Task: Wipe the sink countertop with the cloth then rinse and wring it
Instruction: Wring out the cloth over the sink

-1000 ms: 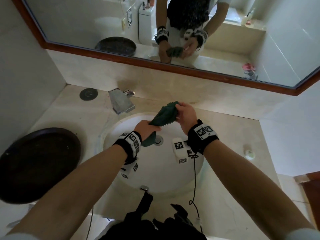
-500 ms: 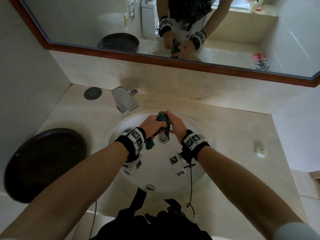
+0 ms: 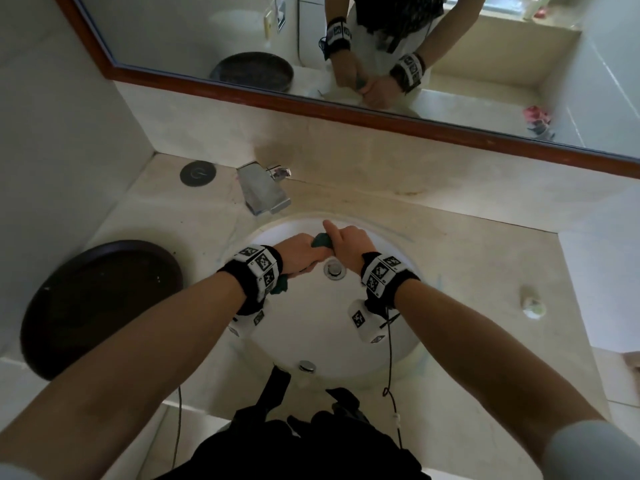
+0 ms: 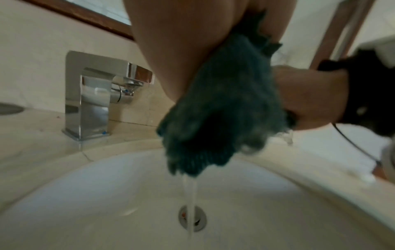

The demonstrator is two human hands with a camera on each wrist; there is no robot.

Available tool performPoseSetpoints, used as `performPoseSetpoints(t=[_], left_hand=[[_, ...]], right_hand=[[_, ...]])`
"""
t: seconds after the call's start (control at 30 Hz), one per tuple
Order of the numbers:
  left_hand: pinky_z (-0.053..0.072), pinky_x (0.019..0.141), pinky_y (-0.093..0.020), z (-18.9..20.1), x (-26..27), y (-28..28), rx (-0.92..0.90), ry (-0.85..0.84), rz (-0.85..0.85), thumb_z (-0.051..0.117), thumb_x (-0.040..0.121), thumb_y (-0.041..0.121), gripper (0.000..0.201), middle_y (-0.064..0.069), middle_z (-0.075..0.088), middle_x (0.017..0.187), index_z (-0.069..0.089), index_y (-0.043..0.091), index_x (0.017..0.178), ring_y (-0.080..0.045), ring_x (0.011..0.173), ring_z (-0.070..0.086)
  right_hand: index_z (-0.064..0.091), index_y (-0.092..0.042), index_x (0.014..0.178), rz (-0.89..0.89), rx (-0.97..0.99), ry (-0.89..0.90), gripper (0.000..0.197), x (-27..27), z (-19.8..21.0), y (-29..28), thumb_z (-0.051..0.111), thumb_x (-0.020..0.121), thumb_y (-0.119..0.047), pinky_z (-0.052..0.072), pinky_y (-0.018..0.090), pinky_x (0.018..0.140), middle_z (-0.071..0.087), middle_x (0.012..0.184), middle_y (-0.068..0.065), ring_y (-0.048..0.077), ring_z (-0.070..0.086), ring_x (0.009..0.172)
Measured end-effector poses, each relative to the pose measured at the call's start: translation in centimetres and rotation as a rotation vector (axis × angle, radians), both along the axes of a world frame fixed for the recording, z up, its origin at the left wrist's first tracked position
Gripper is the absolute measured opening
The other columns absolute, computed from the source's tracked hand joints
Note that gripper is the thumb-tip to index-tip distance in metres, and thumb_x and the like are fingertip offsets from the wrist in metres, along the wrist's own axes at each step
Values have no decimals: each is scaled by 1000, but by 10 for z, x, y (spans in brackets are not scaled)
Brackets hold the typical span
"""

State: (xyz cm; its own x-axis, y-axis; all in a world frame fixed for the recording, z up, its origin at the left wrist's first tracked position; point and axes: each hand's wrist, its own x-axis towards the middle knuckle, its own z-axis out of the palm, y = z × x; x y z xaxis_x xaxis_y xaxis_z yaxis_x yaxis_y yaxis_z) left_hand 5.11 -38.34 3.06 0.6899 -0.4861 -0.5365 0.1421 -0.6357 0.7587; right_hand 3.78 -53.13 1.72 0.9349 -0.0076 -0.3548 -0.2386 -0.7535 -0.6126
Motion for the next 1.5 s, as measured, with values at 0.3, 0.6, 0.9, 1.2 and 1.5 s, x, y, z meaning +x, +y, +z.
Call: performPoseSetpoints(t=[0.3,0.6,0.9,1.2,1.5], left_hand=[[47,67,-37,-11,-6,6,361,-567,-386,40,98,47,36,-11,65,88,52,16,112,-29,75,60],[32,44,-22,2,2,-14,-109,21,287,38,97,43,45,-2,38,51,48,12,67,-16,41,32],[22,38,-17,9,1,-24,-364,397,445,30,92,33,38,2,31,45,36,18,57,-13,37,21],[35,67,-35,-8,8,-23,139,-254,157,38,100,12,25,-26,59,100,51,-6,111,-40,93,57],[32,64,-32,-19,21,-21,372,-554,-67,22,102,29,44,-4,38,59,52,3,83,-31,69,51]], right_hand=[[55,-20,71,-97,147,382,33,-4,0,-11,43,101,-24,37,29,52,45,60,6,20,39,47],[53,-18,115,-458,613,-159,35,-15,-2,-1,44,97,-46,54,36,77,61,98,5,21,61,85],[44,-16,79,-268,160,-328,37,-18,10,18,29,103,-40,43,36,65,54,69,7,28,55,67],[58,-10,117,-117,-88,-27,46,4,4,19,22,103,-35,41,32,67,61,86,15,35,62,88],[55,-7,72,-320,336,332,23,5,-4,15,45,92,-11,41,29,53,54,62,9,22,48,55]])
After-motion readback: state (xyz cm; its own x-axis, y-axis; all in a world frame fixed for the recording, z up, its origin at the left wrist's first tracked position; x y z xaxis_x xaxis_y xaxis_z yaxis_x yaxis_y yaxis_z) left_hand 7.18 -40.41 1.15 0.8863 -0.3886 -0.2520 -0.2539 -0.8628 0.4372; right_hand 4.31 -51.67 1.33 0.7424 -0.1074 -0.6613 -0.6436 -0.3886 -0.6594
